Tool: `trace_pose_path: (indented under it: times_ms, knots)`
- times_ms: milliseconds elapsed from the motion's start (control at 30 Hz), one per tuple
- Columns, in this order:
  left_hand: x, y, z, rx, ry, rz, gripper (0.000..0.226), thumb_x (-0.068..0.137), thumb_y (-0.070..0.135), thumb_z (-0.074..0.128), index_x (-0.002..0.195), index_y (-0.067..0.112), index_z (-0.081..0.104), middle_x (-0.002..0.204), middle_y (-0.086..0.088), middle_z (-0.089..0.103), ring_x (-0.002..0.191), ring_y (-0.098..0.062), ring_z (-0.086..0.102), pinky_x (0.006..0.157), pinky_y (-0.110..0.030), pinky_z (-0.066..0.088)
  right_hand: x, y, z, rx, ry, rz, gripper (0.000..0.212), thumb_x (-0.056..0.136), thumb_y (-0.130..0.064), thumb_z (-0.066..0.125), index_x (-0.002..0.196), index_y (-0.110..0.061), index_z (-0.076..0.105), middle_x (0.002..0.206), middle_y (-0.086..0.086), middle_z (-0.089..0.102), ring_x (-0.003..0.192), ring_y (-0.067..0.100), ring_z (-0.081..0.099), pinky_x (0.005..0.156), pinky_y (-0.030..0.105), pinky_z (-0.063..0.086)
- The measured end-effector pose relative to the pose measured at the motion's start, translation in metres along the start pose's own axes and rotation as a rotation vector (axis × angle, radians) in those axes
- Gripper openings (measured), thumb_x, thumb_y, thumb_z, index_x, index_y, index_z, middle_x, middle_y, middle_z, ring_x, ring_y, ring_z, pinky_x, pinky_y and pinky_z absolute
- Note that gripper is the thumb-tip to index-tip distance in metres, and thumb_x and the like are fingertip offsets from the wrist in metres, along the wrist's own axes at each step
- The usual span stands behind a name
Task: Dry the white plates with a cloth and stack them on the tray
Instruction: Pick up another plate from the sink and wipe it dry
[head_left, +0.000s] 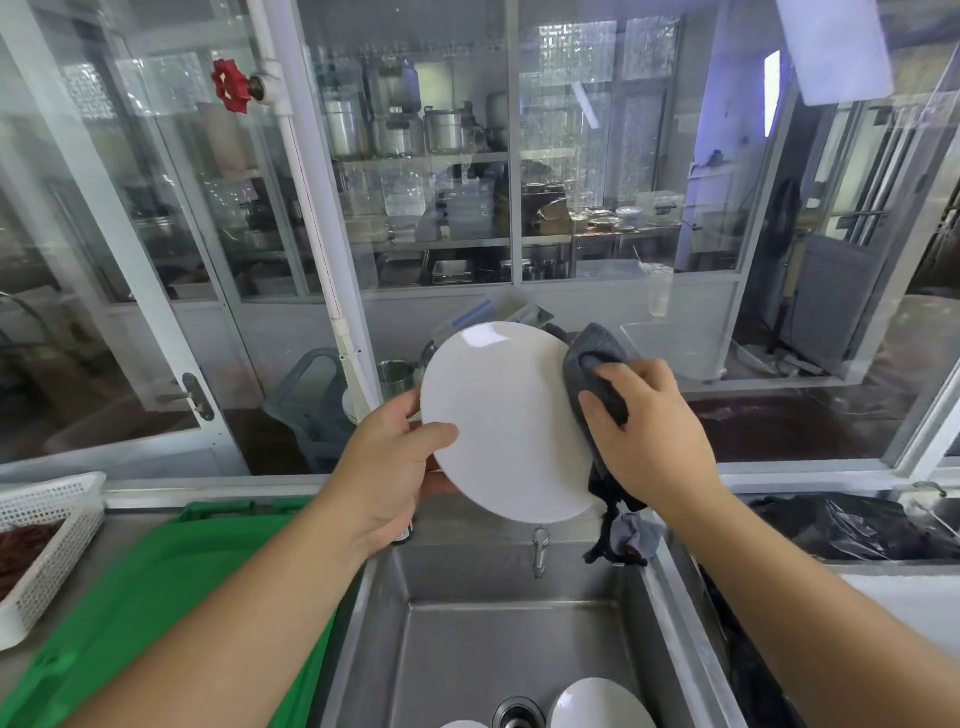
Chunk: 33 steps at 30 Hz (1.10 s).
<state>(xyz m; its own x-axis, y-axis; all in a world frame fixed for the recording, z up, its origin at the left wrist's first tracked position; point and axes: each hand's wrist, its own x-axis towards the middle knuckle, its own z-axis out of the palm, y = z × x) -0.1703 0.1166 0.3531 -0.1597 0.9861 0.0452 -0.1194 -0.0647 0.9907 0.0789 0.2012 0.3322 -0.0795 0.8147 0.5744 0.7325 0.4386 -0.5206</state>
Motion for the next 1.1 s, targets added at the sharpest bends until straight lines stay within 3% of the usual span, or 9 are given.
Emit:
trace_pose_path:
  times_ms: [100,167,300,400,533,767,900,1000,1100]
  knots:
    - [0.0,-0.003,0.004,-0.025,0.09,0.022,0.039,0.092,0.002,0.063,0.104,0.036,0.078,0.113,-0.005,0.078,0.101,-0.034,0.074,0.066,-0.04,0.063,-0.01,-0.008,-0.001,-0.161,-0.054,-0.071,0.033,0.098,-0.039,0.064,0.128,-0.025,0.07,0.124,0.004,0.059,0.086,0.035,0.067,0.066,0.039,0.054]
    - [0.001,-0.004,0.006,-0.043,0.149,0.034,0.041,0.094,-0.001,0.061,0.111,0.034,0.074,0.116,-0.002,0.077,0.105,-0.034,0.072,0.064,-0.04,0.063,-0.023,-0.016,0.0,-0.22,-0.107,-0.115,0.029,0.097,-0.038,0.063,0.12,-0.025,0.073,0.117,0.004,0.061,0.085,0.034,0.067,0.065,0.04,0.055]
    - [0.0,-0.01,0.014,0.019,0.203,0.046,0.045,0.095,-0.004,0.06,0.118,0.035,0.064,0.105,0.004,0.078,0.098,-0.03,0.073,0.063,-0.038,0.063,-0.058,-0.038,0.012,-0.172,-0.253,-0.255,0.022,0.096,-0.044,0.054,0.101,-0.025,0.065,0.101,-0.001,0.06,0.077,0.029,0.065,0.059,0.039,0.053]
    - [-0.007,-0.015,0.02,0.038,0.186,0.029,0.046,0.097,-0.006,0.058,0.118,0.034,0.062,0.096,0.006,0.079,0.086,-0.023,0.077,0.061,-0.033,0.062,-0.063,-0.047,0.015,-0.107,-0.295,-0.295,0.023,0.098,-0.045,0.053,0.105,-0.026,0.063,0.103,-0.003,0.06,0.076,0.029,0.064,0.061,0.041,0.055]
    - [-0.018,-0.021,0.029,0.039,0.15,0.022,0.043,0.097,-0.007,0.058,0.12,0.029,0.064,0.098,-0.002,0.08,0.086,-0.023,0.078,0.063,-0.037,0.063,-0.043,-0.057,0.012,-0.053,-0.222,-0.305,0.026,0.098,-0.043,0.06,0.119,-0.028,0.065,0.115,-0.003,0.063,0.079,0.028,0.066,0.06,0.038,0.055]
    - [-0.03,-0.028,0.036,0.064,0.073,0.075,0.047,0.095,-0.01,0.055,0.123,0.026,0.064,0.097,-0.008,0.08,0.088,-0.025,0.077,0.065,-0.034,0.062,0.011,-0.044,0.003,-0.047,-0.131,-0.095,0.036,0.102,-0.039,0.06,0.135,-0.024,0.06,0.133,0.008,0.058,0.098,0.034,0.065,0.077,0.044,0.055]
    - [-0.031,-0.026,0.034,0.164,0.072,0.149,0.057,0.095,-0.007,0.053,0.114,0.043,0.072,0.102,0.004,0.081,0.091,-0.019,0.077,0.067,-0.038,0.064,0.006,-0.036,0.008,-0.052,-0.166,0.063,0.04,0.104,-0.044,0.057,0.139,-0.026,0.057,0.136,0.008,0.06,0.105,0.036,0.064,0.083,0.041,0.051]
    - [-0.033,-0.025,0.034,0.321,0.073,0.224,0.066,0.096,-0.001,0.055,0.109,0.062,0.068,0.106,0.018,0.079,0.091,-0.008,0.076,0.068,-0.032,0.065,-0.005,-0.035,0.017,0.056,-0.203,0.18,0.037,0.103,-0.044,0.056,0.136,-0.027,0.058,0.123,0.004,0.066,0.106,0.032,0.063,0.08,0.035,0.041]
    - [-0.035,-0.025,0.033,0.504,0.075,0.352,0.064,0.096,0.004,0.057,0.133,0.056,0.06,0.114,0.031,0.073,0.098,0.004,0.071,0.083,-0.019,0.058,-0.014,-0.031,0.024,0.249,-0.268,0.334,0.017,0.101,-0.045,0.054,0.114,-0.036,0.061,0.092,-0.015,0.067,0.084,0.011,0.062,0.066,0.027,0.041]
